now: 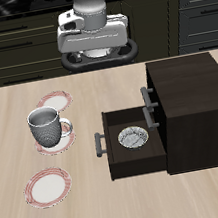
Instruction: Place the bowl on top of the cabinet
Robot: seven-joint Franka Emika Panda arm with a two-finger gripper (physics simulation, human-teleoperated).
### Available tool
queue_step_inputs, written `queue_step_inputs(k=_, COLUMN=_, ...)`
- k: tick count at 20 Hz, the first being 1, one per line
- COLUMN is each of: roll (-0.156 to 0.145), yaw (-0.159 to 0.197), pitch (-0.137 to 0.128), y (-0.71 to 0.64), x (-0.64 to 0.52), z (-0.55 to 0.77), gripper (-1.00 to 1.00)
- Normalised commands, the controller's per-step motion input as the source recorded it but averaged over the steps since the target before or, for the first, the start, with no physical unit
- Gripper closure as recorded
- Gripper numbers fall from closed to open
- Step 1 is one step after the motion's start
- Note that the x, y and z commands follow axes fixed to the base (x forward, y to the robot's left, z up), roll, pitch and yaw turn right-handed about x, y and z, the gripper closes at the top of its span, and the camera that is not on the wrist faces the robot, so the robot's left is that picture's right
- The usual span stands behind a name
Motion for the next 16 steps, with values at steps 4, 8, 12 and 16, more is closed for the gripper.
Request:
queue_step_inputs(k=4, roll=0.007, yaw=0.057, pitch=-0.028, y=0.05, x=0.34, z=0.01, gripper=-1.00)
queue_step_inputs(k=8, roll=0.013, yaw=0.013, pitch=-0.014, y=-0.04, x=0.32, z=0.05, gripper=-1.00)
queue_step_inputs(k=12, roll=0.004, yaw=0.010, pitch=0.003, y=-0.09, x=0.36, z=0.03, gripper=-1.00)
queue_step_inputs(k=16, roll=0.064, yaw=0.053, pitch=-0.027, y=0.06, x=0.28, z=0.06, gripper=-1.00)
